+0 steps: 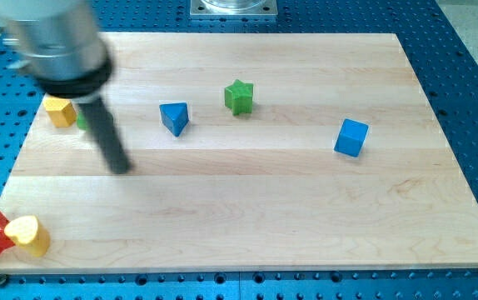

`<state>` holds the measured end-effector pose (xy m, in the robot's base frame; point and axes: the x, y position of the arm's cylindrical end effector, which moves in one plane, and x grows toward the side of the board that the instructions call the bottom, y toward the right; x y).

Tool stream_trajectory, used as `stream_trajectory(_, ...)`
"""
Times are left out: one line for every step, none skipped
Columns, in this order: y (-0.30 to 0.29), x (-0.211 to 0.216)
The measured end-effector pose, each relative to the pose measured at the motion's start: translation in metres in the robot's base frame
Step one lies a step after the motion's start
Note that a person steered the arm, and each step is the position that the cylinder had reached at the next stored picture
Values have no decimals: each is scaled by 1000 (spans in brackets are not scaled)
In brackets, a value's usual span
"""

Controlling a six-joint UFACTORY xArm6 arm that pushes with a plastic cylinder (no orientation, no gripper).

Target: Push both the green blocks and blue triangle towards the yellow hexagon

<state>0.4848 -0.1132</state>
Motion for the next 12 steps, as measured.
stream_trajectory(126, -59)
stream_trajectory(186, -127)
stream_trajectory(94, -126)
stream_trajectory(14, -130)
stream_trajectory(16, -157)
stream_trajectory(-4, -213)
stream_trajectory(-72, -200)
stream_trajectory(-42, -201)
stream_trajectory(35, -190)
stream_trajectory(57, -156)
stream_trajectory(11, -128)
stream_trajectory(-23, -119)
